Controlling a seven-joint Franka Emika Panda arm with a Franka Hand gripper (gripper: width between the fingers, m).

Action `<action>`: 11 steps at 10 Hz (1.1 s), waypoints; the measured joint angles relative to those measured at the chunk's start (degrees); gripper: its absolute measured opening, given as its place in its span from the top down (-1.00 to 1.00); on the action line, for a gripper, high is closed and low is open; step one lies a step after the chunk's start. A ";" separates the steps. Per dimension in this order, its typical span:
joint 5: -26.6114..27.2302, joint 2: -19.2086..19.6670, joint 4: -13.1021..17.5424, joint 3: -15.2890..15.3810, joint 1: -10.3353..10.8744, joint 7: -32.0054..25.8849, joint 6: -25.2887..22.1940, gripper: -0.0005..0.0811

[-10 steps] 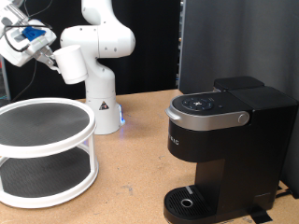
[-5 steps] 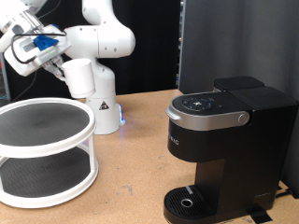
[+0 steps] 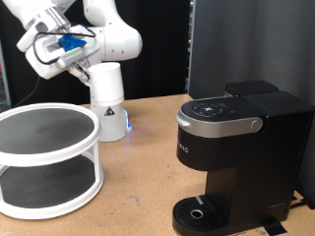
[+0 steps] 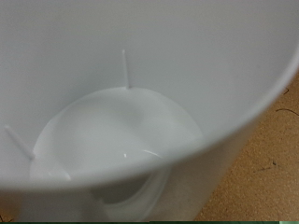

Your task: Make a cup of coffee with the keurig machine

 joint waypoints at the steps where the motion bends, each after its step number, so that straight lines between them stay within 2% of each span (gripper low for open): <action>1: 0.65 0.33 0.05 0.11 0.96 0.08 0.52 0.82; 3: 0.75 0.33 0.09 0.12 0.88 0.15 0.55 0.82; 5: 1.32 0.60 -0.58 1.97 1.40 1.81 3.84 0.82; 8: 3.82 3.09 -1.00 5.37 4.35 3.77 9.48 0.82; 11: 4.45 4.54 -1.01 6.21 5.87 3.76 9.97 0.82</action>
